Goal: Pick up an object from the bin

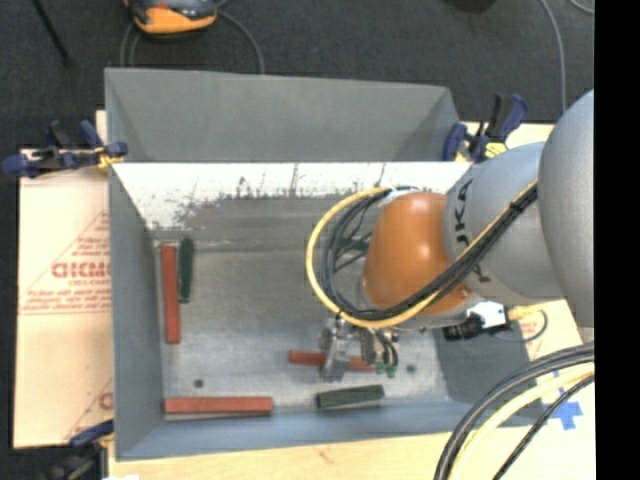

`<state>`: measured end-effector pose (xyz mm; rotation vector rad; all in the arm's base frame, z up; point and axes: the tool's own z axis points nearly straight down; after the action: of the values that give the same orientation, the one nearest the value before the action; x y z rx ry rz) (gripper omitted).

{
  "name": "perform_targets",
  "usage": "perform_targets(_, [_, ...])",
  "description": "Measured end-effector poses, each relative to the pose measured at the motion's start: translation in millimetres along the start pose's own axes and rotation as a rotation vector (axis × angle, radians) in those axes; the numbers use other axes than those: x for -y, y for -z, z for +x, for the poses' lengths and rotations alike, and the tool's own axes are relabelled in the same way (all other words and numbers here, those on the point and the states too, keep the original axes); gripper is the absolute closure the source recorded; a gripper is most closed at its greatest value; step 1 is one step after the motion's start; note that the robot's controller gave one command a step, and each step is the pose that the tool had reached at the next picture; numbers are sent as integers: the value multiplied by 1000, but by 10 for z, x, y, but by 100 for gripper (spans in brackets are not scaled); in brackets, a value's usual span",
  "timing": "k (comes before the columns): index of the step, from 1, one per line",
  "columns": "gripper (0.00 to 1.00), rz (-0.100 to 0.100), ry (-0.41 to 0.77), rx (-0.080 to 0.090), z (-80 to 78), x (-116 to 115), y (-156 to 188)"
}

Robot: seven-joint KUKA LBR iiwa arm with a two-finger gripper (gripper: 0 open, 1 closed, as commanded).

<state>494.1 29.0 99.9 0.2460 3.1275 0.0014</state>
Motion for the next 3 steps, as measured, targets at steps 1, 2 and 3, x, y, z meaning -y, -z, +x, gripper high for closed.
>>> perform_targets(1, [100,0,0,1,-2,0,48])
perform_targets(2, [100,1,1,-7,11,3,122])
perform_targets(3, [100,2,3,-11,23,6,342])
